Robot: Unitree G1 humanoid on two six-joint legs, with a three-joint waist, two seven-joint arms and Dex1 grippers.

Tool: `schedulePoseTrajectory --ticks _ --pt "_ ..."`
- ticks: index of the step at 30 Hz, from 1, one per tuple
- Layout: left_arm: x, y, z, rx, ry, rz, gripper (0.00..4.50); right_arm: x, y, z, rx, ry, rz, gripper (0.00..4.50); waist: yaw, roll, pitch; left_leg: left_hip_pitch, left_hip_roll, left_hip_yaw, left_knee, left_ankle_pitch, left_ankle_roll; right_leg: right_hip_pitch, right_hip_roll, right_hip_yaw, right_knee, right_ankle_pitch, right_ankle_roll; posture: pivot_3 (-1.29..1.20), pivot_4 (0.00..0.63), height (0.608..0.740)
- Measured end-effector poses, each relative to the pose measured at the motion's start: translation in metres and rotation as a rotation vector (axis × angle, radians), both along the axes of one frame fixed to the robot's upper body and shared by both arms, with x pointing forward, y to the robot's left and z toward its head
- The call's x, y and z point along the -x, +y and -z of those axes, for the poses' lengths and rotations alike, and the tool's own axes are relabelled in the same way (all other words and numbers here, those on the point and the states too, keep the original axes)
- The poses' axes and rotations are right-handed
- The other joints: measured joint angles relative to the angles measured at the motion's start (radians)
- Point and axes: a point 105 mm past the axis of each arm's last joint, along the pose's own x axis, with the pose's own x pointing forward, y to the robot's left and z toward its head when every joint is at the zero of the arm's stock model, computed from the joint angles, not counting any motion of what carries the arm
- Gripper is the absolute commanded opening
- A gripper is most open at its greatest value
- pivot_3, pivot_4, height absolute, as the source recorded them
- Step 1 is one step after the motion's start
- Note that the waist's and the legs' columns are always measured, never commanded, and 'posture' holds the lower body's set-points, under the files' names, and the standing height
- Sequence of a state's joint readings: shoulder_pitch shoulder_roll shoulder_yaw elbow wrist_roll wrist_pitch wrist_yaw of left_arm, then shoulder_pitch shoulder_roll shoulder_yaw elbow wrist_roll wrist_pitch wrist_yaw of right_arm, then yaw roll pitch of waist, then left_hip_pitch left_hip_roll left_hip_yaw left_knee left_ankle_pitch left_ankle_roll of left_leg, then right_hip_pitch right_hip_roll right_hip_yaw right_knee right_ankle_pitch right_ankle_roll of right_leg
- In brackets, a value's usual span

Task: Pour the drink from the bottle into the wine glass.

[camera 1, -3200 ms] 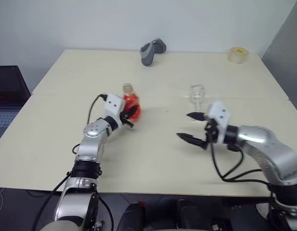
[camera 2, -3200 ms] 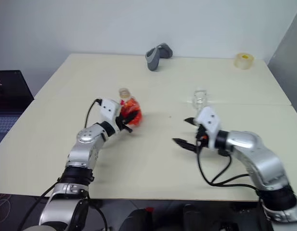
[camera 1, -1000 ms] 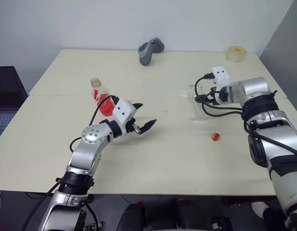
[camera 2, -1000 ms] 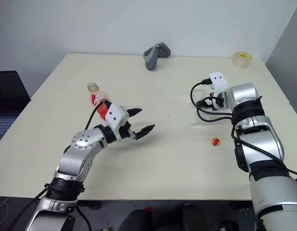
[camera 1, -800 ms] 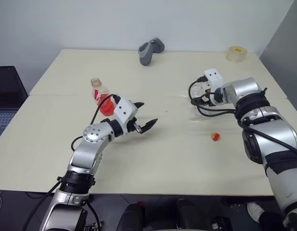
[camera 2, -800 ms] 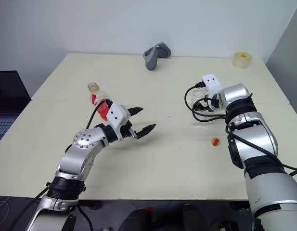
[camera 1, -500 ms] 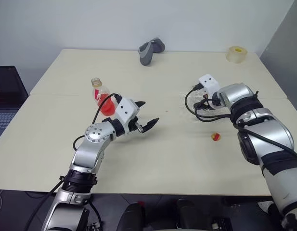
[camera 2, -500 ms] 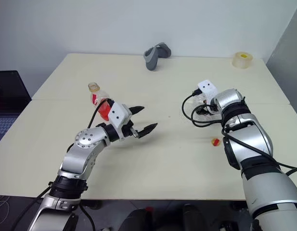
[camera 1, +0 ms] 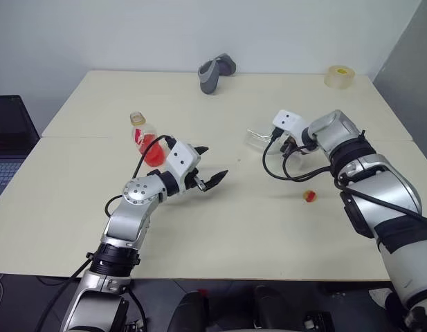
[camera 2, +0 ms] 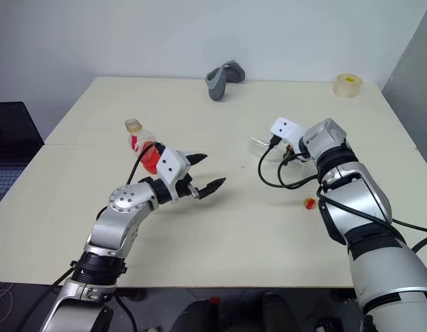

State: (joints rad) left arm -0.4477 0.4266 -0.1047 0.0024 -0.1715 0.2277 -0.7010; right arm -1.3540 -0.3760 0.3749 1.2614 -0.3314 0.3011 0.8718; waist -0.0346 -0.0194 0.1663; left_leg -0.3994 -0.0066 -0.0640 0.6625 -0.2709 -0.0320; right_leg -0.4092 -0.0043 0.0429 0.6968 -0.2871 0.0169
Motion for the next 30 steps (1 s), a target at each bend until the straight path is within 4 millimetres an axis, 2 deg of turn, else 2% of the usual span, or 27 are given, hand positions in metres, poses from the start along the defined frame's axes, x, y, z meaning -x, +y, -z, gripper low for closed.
schedulePoseTrajectory --ticks 5,8,10,13,16,21,25,30 --pt "0.0 0.004 0.001 -0.008 0.005 -0.012 4.5 -0.001 0.01 -0.021 -0.041 -0.076 -0.081 0.15 0.0 0.0 0.0 0.0 0.0 0.0 0.0 0.0 0.0 0.0 0.0 0.0 0.0 0.0 0.0 0.0 0.15 0.74" --pt "0.0 0.013 0.004 0.0 0.024 -0.047 4.5 0.004 0.018 -0.03 -0.177 -0.116 -0.109 0.15 0.001 0.0 0.0 -0.001 0.0 -0.002 0.0 0.0 0.0 0.0 0.0 0.0 0.0 0.0 0.0 0.0 0.15 0.74" --pt "0.0 0.019 0.005 0.011 0.035 -0.066 4.5 0.012 0.026 -0.029 -0.277 -0.13 -0.128 0.15 0.002 0.001 0.0 -0.001 0.0 -0.003 0.0 0.0 0.0 0.0 0.0 0.0 0.0 0.0 0.0 0.0 0.15 0.74" --pt "0.003 0.025 0.002 0.051 0.058 -0.079 4.5 0.025 0.05 -0.021 -0.48 -0.173 -0.115 0.15 0.001 0.0 0.0 -0.001 0.001 -0.004 0.0 0.0 0.0 0.0 0.0 0.0 0.001 0.0 0.0 0.0 0.15 0.74" --pt "0.005 0.029 -0.005 0.097 0.077 -0.076 4.5 0.038 0.078 -0.005 -0.66 -0.194 -0.091 0.15 -0.001 0.001 0.0 -0.001 0.001 -0.004 0.001 0.0 0.0 0.0 0.0 -0.001 0.001 0.0 0.0 0.0 0.15 0.74" --pt "0.013 0.046 -0.014 0.067 0.115 -0.036 4.5 0.05 0.114 0.016 -0.986 -0.273 0.098 0.15 -0.001 0.001 0.001 -0.001 0.001 -0.005 0.0 0.0 -0.001 0.0 0.0 -0.001 0.001 0.0 0.0 0.0 0.15 0.74" --pt "0.013 0.05 -0.021 0.046 0.109 -0.028 4.5 0.048 0.118 0.025 -1.033 -0.312 0.158 0.15 0.006 0.001 0.001 -0.001 -0.001 -0.006 0.001 0.001 -0.002 0.002 0.0 -0.002 0.0 0.0 0.0 0.0 0.15 0.74" --pt "0.01 0.047 -0.03 0.046 0.085 -0.008 4.5 0.047 0.113 0.027 -1.059 -0.35 0.172 0.15 0.002 0.001 0.0 0.0 0.0 -0.006 0.0 0.001 -0.002 0.002 0.0 -0.002 -0.001 0.0 0.0 0.0 0.15 0.74"
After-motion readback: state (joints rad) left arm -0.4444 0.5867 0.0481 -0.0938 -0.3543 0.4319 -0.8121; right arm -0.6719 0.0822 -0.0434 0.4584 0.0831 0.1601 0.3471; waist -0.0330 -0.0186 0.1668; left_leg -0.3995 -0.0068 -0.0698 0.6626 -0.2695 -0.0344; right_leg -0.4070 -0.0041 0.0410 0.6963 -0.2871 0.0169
